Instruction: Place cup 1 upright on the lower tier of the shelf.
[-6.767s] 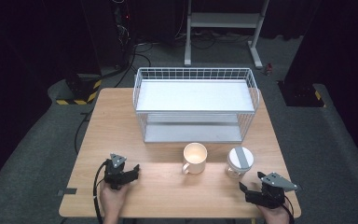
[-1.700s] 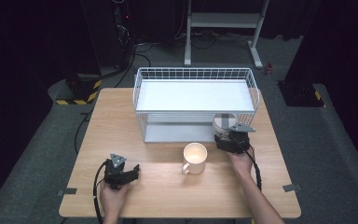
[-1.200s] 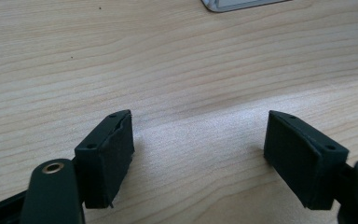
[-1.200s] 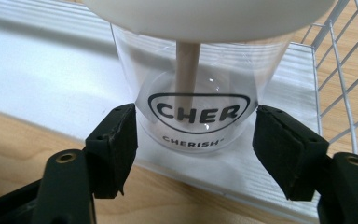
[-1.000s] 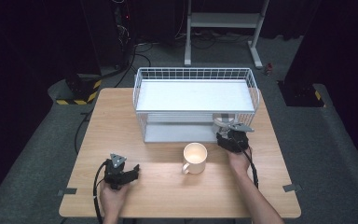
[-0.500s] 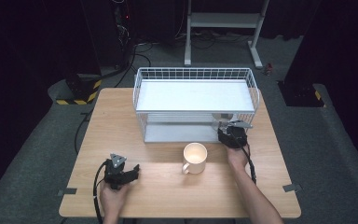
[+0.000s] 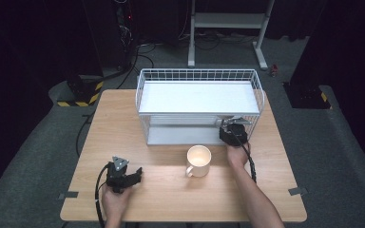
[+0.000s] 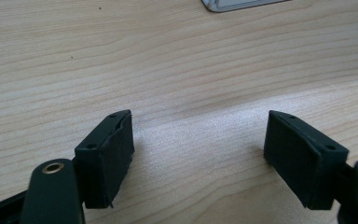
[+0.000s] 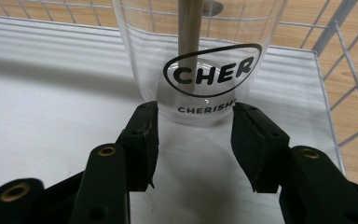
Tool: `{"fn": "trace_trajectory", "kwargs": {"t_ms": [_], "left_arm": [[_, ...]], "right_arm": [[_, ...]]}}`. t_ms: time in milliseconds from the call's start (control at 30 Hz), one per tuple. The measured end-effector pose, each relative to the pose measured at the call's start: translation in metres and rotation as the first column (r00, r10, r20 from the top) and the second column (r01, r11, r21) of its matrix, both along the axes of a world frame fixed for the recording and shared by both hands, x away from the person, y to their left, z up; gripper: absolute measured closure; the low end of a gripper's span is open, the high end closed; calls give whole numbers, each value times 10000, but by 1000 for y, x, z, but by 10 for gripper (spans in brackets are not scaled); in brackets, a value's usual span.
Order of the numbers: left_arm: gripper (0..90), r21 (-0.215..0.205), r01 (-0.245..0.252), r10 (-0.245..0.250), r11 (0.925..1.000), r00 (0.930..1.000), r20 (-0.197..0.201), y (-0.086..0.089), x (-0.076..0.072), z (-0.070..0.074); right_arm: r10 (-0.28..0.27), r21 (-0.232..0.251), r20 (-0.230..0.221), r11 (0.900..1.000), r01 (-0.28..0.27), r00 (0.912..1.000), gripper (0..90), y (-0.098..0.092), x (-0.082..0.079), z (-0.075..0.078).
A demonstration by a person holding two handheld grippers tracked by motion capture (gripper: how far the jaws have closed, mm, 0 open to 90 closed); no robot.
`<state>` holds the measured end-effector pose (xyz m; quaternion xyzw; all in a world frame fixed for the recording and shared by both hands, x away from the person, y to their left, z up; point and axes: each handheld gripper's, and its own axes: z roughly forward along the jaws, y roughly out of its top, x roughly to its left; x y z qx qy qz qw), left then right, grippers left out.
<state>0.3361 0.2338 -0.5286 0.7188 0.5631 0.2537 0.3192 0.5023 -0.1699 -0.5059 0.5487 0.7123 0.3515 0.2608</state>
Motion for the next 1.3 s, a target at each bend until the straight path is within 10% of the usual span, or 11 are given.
{"fn": "trace_trajectory", "kwargs": {"t_ms": [1300], "left_arm": [[244,5,-4,4,10000,10000,3,0,0,0]], "right_arm": [[1642,815,835,9819,-1709,9829,330,-29,-48,20]]}}
